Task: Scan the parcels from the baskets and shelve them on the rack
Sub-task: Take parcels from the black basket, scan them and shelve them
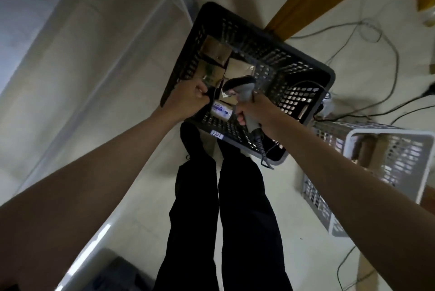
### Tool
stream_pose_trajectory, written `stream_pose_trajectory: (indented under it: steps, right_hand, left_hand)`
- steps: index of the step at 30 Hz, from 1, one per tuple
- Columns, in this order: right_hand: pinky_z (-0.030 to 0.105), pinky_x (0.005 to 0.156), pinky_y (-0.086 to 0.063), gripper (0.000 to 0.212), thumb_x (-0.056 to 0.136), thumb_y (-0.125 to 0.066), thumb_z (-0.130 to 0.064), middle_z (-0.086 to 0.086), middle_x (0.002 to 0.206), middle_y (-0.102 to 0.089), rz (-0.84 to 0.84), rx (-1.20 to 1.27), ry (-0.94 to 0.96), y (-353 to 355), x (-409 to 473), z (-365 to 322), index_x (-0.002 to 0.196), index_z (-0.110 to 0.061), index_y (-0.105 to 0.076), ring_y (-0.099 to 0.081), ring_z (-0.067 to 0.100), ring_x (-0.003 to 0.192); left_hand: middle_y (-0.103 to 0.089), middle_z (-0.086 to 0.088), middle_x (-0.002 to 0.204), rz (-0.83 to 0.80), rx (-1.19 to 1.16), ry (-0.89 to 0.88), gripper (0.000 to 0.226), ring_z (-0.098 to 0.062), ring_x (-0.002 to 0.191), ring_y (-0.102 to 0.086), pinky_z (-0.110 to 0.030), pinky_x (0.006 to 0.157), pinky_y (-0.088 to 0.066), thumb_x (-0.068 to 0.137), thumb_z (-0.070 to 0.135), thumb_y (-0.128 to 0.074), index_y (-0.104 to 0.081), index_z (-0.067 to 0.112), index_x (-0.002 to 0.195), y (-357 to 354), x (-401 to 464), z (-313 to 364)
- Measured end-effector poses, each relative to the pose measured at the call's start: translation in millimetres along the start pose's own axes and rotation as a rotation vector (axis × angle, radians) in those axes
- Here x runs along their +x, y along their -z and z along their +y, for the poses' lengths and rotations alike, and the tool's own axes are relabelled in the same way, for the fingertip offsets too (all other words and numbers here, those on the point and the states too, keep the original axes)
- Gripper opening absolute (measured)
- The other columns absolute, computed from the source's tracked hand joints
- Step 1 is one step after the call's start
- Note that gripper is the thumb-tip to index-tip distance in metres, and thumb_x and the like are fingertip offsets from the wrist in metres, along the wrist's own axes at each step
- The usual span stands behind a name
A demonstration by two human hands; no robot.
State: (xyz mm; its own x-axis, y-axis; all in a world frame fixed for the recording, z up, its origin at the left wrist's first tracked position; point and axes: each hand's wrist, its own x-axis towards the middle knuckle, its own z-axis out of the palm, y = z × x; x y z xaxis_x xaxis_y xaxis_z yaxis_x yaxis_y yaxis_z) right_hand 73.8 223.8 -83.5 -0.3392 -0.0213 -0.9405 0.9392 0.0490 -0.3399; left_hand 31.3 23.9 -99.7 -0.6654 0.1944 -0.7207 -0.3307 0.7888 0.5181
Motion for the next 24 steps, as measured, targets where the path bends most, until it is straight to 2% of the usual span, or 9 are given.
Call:
stream_pose_trajectory:
  steps: [3, 6, 8, 10, 14, 17, 21, 24]
  right_hand:
    - [0.023, 0.047, -0.049, 0.012, 0.094, -0.057, 0.007, 0.013, 0.069, -0.056, 0.016, 0.054, -0.033, -7, 51, 13, 0.101, -0.003, -0.058, -0.054, 0.017, 0.053]
    - [0.023, 0.046, -0.044, 0.033, 0.095, -0.054, 0.01, 0.014, 0.07, -0.052, 0.061, 0.08, -0.041, -16, 100, 26, 0.127, 0.001, -0.055, -0.05, 0.018, 0.056]
    - [0.027, 0.051, -0.044, 0.038, 0.094, -0.056, 0.011, 0.015, 0.073, -0.052, 0.087, 0.084, -0.028, -22, 130, 35, 0.13, 0.0, -0.054, -0.05, 0.019, 0.058]
    - [0.028, 0.053, -0.043, 0.033, 0.092, -0.057, 0.013, 0.015, 0.072, -0.053, 0.103, 0.123, -0.012, -24, 154, 43, 0.124, 0.0, -0.057, -0.05, 0.02, 0.058]
    - [0.029, 0.049, -0.034, 0.019, 0.093, -0.055, 0.014, 0.014, 0.07, -0.048, 0.116, 0.239, -0.013, -29, 185, 54, 0.103, -0.002, -0.054, -0.043, 0.019, 0.055]
    - [0.028, 0.049, -0.039, 0.013, 0.094, -0.058, 0.008, 0.015, 0.072, -0.054, 0.124, 0.271, 0.018, -27, 196, 61, 0.092, -0.004, -0.056, -0.048, 0.019, 0.054]
    - [0.026, 0.046, -0.043, 0.015, 0.096, -0.058, 0.006, 0.012, 0.069, -0.057, 0.126, 0.333, 0.06, -16, 202, 72, 0.089, -0.007, -0.056, -0.05, 0.019, 0.052]
    - [0.026, 0.048, -0.047, 0.009, 0.096, -0.059, 0.002, 0.014, 0.074, -0.061, 0.139, 0.348, 0.035, -12, 203, 80, 0.09, -0.004, -0.059, -0.054, 0.019, 0.053]
  left_hand:
    - [-0.065, -0.003, 0.099, -0.018, 0.063, -0.018, 0.019, -0.022, 0.097, -0.063, -0.026, 0.077, -0.046, 0.087, 0.014, -0.07, -0.065, 0.012, 0.106, -24, 48, -33]
    - [-0.059, -0.014, 0.126, -0.025, 0.134, -0.02, 0.041, -0.03, 0.115, -0.059, -0.038, 0.095, -0.049, 0.087, 0.015, -0.07, -0.06, 0.009, 0.126, -44, 90, -62]
    - [-0.047, -0.018, 0.142, -0.037, 0.186, -0.039, 0.067, -0.034, 0.128, -0.05, -0.044, 0.105, -0.045, 0.086, 0.016, -0.07, -0.044, 0.015, 0.147, -56, 117, -78]
    - [-0.036, -0.018, 0.151, 0.001, 0.273, -0.061, 0.081, -0.037, 0.135, -0.042, -0.046, 0.108, -0.042, 0.084, 0.015, -0.073, -0.034, 0.016, 0.154, -67, 143, -91]
    - [-0.026, -0.014, 0.159, 0.084, 0.468, -0.122, 0.088, -0.039, 0.141, -0.032, -0.049, 0.107, -0.039, 0.079, 0.014, -0.08, -0.031, 0.015, 0.153, -84, 190, -107]
    - [-0.024, -0.012, 0.16, 0.12, 0.608, -0.173, 0.097, -0.04, 0.141, -0.031, -0.053, 0.108, -0.039, 0.074, 0.011, -0.084, -0.029, 0.017, 0.153, -99, 216, -112]
    - [-0.024, -0.013, 0.159, 0.183, 0.781, -0.208, 0.103, -0.042, 0.142, -0.028, -0.053, 0.108, -0.036, 0.07, 0.009, -0.086, -0.027, 0.018, 0.153, -119, 238, -119]
    - [-0.028, -0.016, 0.155, 0.22, 0.9, -0.245, 0.102, -0.044, 0.14, -0.029, -0.052, 0.109, -0.034, 0.063, 0.015, -0.091, -0.034, 0.013, 0.148, -122, 248, -121]
